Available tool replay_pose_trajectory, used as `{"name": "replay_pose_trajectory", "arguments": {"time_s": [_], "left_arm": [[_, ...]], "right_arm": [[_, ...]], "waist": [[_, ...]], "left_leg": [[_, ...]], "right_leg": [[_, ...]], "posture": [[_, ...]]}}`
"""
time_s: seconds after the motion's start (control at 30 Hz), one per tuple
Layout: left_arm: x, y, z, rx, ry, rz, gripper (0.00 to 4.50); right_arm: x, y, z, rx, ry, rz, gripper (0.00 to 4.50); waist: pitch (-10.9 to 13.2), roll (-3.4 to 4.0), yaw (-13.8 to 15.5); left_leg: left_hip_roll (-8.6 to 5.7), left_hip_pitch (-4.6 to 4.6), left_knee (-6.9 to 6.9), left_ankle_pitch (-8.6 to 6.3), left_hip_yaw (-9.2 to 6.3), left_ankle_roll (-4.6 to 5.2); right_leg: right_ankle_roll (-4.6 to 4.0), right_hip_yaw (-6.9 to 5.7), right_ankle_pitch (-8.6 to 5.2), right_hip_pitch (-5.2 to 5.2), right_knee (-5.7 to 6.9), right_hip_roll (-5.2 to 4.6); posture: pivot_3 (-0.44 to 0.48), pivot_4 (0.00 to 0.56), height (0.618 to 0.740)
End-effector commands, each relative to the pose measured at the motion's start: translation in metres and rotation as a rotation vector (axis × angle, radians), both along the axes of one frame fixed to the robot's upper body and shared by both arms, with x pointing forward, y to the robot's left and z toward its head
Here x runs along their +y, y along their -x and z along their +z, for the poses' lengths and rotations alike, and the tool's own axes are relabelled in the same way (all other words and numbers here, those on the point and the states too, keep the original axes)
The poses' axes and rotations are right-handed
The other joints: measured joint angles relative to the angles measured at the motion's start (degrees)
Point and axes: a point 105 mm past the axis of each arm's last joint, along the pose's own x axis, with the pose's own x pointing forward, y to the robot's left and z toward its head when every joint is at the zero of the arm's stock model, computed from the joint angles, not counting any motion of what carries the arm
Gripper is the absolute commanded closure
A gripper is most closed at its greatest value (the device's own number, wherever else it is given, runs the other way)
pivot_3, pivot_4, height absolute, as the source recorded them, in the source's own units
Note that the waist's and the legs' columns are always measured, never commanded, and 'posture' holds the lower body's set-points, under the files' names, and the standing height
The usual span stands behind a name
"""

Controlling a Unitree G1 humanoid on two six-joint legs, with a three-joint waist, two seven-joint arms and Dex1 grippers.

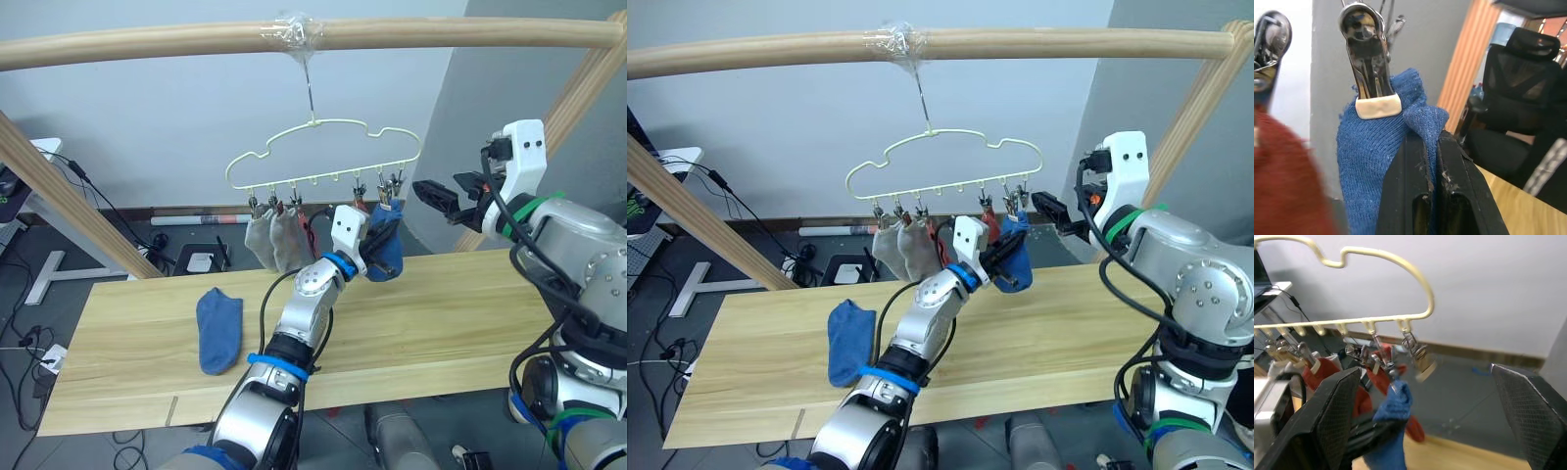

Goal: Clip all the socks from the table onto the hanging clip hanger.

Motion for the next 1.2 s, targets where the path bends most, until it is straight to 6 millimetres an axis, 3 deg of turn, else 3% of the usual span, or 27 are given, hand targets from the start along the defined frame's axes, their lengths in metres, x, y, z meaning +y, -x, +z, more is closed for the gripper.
{"name": "replay_pose_trajectory", "arguments": {"time_s": [0.03, 0.33, 0.43, 0.53, 0.67, 0.8, 0.9, 1.13, 1.2], "left_arm": [[-0.009, -0.001, 0.017, -0.051, 0.032, -0.026, 3.79], [-0.002, -0.001, 0.005, -0.025, 0.006, -0.046, 1.11], [0.01, 0.002, 0.001, -0.024, -0.012, -0.038, 0.2], [0.036, 0.01, -0.002, -0.036, -0.058, -0.022, 0.2], [0.074, 0.024, 0.011, -0.087, -0.133, -0.013, 0.2], [0.094, 0.036, 0.023, -0.119, -0.19, -0.019, 0.2], [0.115, 0.05, 0.041, -0.172, -0.248, -0.025, 0.16], [0.129, 0.069, 0.058, -0.19, -0.299, -0.037, 0.16], [0.131, 0.071, 0.06, -0.181, -0.295, -0.037, 0.16]], "right_arm": [[0.002, 0.007, 0.01, -0.117, 0.015, -0.026, 0.0], [0.007, 0.008, -0.004, -0.16, 0.04, -0.054, 0.0], [0.009, 0.009, -0.01, -0.174, 0.061, -0.06, 0.0], [0.014, 0.009, -0.021, -0.181, 0.062, -0.075, 0.0], [0.018, 0.008, -0.03, -0.233, 0.105, -0.115, 0.0], [0.025, 0.008, -0.034, -0.28, 0.115, -0.115, 0.0], [0.022, 0.001, -0.037, -0.311, 0.1, -0.207, 0.6], [0.026, -0.008, -0.038, -0.36, 0.076, -0.265, 0.6], [0.026, -0.01, -0.038, -0.367, 0.073, -0.276, 1.0]], "waist": [[0.0, 0.0, -0.1], [0.0, 0.0, -0.1], [0.0, 0.0, -0.1], [0.0, 0.01, -0.3], [0.2, 0.08, -0.3], [0.2, 0.08, 0.3], [0.2, 0.02, 0.4], [0.3, 0.0, 1.1], [0.4, -0.02, 1.4]], "left_leg": [[0.0, 0.0, 0.0, 0.0, -0.01, 0.0], [0.0, -0.01, -0.03, 0.0, 0.0, 0.0], [0.0, 0.01, -0.02, 0.0, 0.0, 0.0], [0.02, 0.03, -0.07, 0.0, -0.01, -0.01], [0.07, 0.03, -0.07, 0.0, -0.01, -0.01], [0.06, 0.06, -0.02, 0.01, -0.01, -0.02], [0.08, 0.06, -0.03, 0.0, -0.02, -0.02], [0.08, 0.05, -0.08, 0.0, -0.03, -0.01], [0.08, 0.05, -0.07, 0.0, -0.03, -0.01]], "right_leg": [[0.0, -0.01, 0.0, 0.0, -0.01, 0.0], [0.0, 0.01, -0.01, -0.02, -0.03, 0.0], [0.01, 0.02, -0.01, -0.02, -0.02, 0.0], [-0.01, 0.02, -0.03, -0.02, 0.01, 0.02], [-0.02, 0.04, -0.04, -0.08, 0.11, 0.07], [0.0, 0.04, -0.03, -0.04, 0.11, 0.05], [-0.07, 0.03, -0.07, -0.02, 0.07, 0.05], [-0.21, 0.02, -0.14, -0.06, 0.08, 0.05], [-0.23, 0.02, -0.16, -0.06, 0.09, 0.05]], "posture": [[-0.16, 0.191, 0.74], [-0.152, 0.195, 0.74], [-0.152, 0.195, 0.74], [-0.127, 0.201, 0.74], [-0.104, 0.208, 0.74], [-0.104, 0.208, 0.74], [-0.061, 0.218, 0.74], [-0.035, 0.22, 0.74], [-0.035, 0.22, 0.74]]}}
